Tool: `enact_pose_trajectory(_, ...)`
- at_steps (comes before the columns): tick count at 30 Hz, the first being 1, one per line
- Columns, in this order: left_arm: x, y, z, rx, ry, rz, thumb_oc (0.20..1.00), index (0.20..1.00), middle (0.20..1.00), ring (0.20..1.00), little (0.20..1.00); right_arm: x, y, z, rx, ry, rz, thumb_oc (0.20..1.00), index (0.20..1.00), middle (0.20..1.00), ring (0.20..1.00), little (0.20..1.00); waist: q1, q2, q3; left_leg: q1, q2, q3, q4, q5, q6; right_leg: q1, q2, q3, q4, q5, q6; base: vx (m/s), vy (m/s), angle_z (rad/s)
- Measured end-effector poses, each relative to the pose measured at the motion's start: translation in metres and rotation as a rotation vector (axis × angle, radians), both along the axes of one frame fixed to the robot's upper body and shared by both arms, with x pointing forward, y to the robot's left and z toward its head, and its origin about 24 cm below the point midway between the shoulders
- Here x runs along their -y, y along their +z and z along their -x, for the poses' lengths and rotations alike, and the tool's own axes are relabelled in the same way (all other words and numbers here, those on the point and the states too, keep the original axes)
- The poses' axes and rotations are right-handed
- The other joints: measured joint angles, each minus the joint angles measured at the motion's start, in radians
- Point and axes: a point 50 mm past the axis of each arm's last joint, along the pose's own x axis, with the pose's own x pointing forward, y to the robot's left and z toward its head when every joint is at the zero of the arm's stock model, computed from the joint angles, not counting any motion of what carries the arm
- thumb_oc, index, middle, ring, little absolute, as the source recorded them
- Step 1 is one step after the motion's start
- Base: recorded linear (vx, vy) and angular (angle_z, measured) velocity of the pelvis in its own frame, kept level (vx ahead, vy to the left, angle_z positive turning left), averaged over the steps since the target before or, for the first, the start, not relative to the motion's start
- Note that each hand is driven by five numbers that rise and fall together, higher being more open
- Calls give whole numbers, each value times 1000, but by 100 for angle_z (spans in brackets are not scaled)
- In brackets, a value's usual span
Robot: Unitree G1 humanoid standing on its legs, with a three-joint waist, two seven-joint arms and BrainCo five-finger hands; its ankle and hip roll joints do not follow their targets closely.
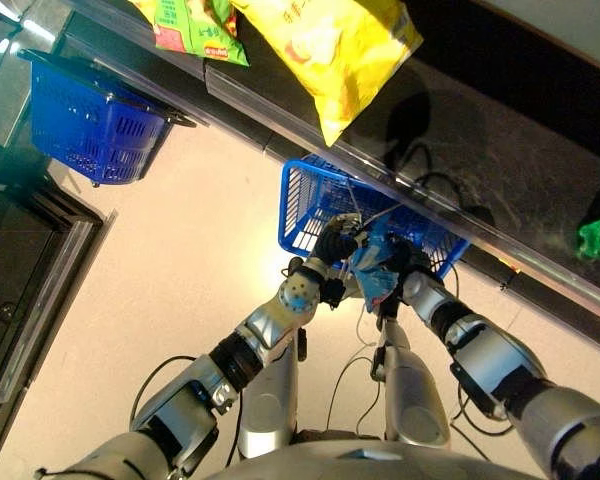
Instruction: Pick up the snacks into the basket
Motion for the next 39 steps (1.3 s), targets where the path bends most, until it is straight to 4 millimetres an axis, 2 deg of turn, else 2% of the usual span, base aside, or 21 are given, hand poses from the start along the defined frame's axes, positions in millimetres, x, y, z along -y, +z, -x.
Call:
enact_pose_trajectory(7,-3,1,-2,-1,26,10,200,200,200,200,200,7,4,-2,10,-28,-9,1000,1000,1000,1000,1000,1,0,0,-7,-7,-3,0,3,4,-5,-5,-3,0,1,5,-1,7,1)
enact_pose_trajectory(16,-8,2,-6,-25,57,48,200,200,200,200,200,2,0,0,5,-59,-85,1000,1000,1000,1000,1000,2,0,0,-26,-11,-6,1,10,9,-26,-10,-5,11,3,8,-2,1,0)
enact_pose_trajectory(20,-13,-4,-3,-51,78,54,200,200,200,200,200,1,-8,6,10,-203,-324,1000,1000,1000,1000,1000,2,0,0,-24,-13,-6,4,12,11,-25,-13,-4,17,3,9,-1,19,0)
enact_pose_trajectory(21,-16,-7,-3,-76,92,76,200,200,200,200,200,1,-11,9,38,-365,-575,1000,1000,1000,1000,1000,1,0,0,-20,-15,-6,4,14,14,-23,-15,-3,20,4,10,-18,37,-1)
enact_pose_trajectory(24,-21,-15,0,-130,114,109,200,200,200,200,200,-1,-15,12,73,-499,-805,1000,1000,1000,1000,1000,0,0,0,-9,-18,-5,4,16,17,-13,-18,-2,21,6,13,0,0,0)
enact_pose_trajectory(28,-22,-24,6,-192,117,140,200,200,200,200,200,-14,-10,9,141,-533,-1053,1000,1000,1000,1000,1000,1,0,0,-7,-21,-4,3,24,20,-14,-21,2,21,12,18,0,0,0)
enact_pose_trajectory(29,-21,-25,7,-199,115,142,200,200,200,200,200,-20,-6,6,180,-553,-1179,1000,1000,1000,1000,1000,1,0,0,-9,-21,-4,2,26,20,-16,-21,2,21,12,20,0,0,0)
enact_pose_trajectory(32,-17,-28,11,-222,94,149,200,200,200,200,200,-26,2,1,252,-591,-1382,1000,1000,1000,1000,1000,2,0,0,-10,-21,-4,-11,34,19,-20,-21,2,15,15,24,0,0,0)
enact_pose_trajectory(35,-14,-29,12,-231,73,154,200,200,200,200,200,-19,3,-3,233,-590,-1279,1000,1000,1000,1000,1000,5,0,0,-23,-24,-4,-14,42,22,-32,-23,1,15,22,20,-20,-6,2)
enact_pose_trajectory(37,-13,-28,13,-238,57,163,200,200,200,200,200,-3,10,-8,186,-521,-939,1000,1000,1000,1000,1000,27,2,1,-32,-25,-3,-16,44,23,-40,-23,0,10,25,21,0,0,0)
enact_pose_trajectory(39,-13,-26,14,-238,49,169,200,200,200,200,200,6,15,-11,171,-446,-747,1000,1000,1000,1000,1000,28,1,1,-32,-25,-3,-18,44,23,-40,-23,-1,9,25,21,0,0,0)
